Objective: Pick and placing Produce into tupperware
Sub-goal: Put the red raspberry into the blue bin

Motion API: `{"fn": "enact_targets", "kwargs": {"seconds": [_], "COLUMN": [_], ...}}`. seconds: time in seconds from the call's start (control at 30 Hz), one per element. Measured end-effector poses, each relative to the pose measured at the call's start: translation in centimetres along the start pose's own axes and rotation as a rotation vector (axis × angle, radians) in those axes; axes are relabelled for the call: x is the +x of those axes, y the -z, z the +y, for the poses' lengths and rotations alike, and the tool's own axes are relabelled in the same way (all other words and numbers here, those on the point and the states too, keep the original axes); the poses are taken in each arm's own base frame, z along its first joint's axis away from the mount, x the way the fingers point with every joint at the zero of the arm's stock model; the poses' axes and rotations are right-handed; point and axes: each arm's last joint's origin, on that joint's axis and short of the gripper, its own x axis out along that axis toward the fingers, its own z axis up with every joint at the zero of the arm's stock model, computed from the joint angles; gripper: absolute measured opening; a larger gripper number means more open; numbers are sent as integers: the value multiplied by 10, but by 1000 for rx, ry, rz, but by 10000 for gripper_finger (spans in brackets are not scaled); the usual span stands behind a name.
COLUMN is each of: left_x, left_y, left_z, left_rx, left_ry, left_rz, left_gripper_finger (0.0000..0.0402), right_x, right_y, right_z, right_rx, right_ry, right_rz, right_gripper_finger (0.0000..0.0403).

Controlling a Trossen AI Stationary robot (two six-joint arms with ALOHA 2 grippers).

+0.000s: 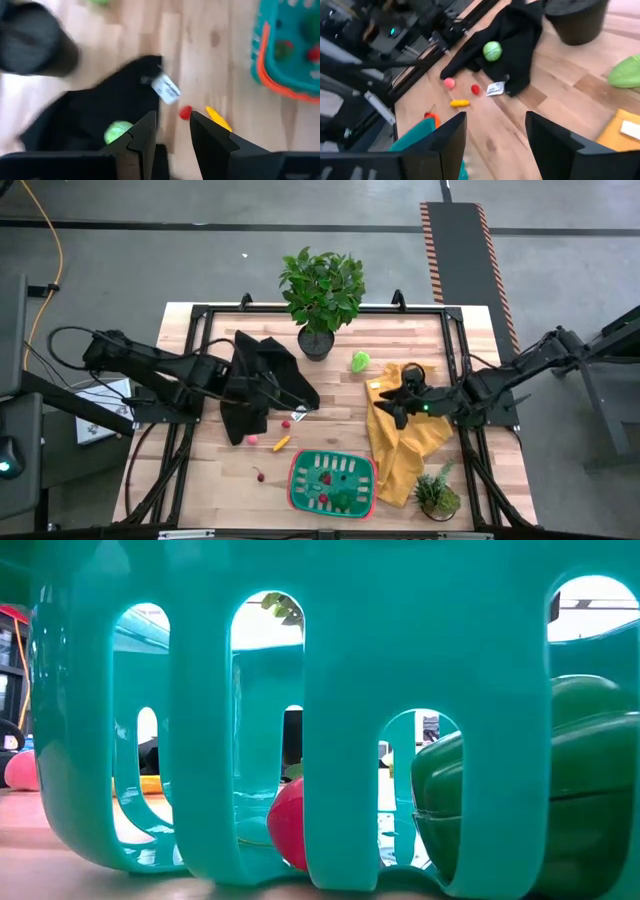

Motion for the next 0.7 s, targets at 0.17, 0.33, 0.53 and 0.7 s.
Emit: {"fn": "enact_targets", "kwargs": {"seconds": [0.17,0.33,0.53,0.7], "left_x": [22,20,-6,-33], "left_y": [15,29,38,50], "left_z": [16,40,64,80], "left_rx": [-41,-95,-167,-247], "left_ry": [54,85,64,30], "left_rz": [78,108,16,-80], "left_gripper_finger": [111,110,110,110], "right_x": [3,5,6,7], "right_y": [-11,-15,-17,-19], "right_z": [-2,-5,-6,-8], "right_rx": [48,69,77,82], "right_ry": [-6,-4,3,13], "right_rz": [-46,-59,-67,-73], "right_gripper_finger": [193,193,193,193]}}
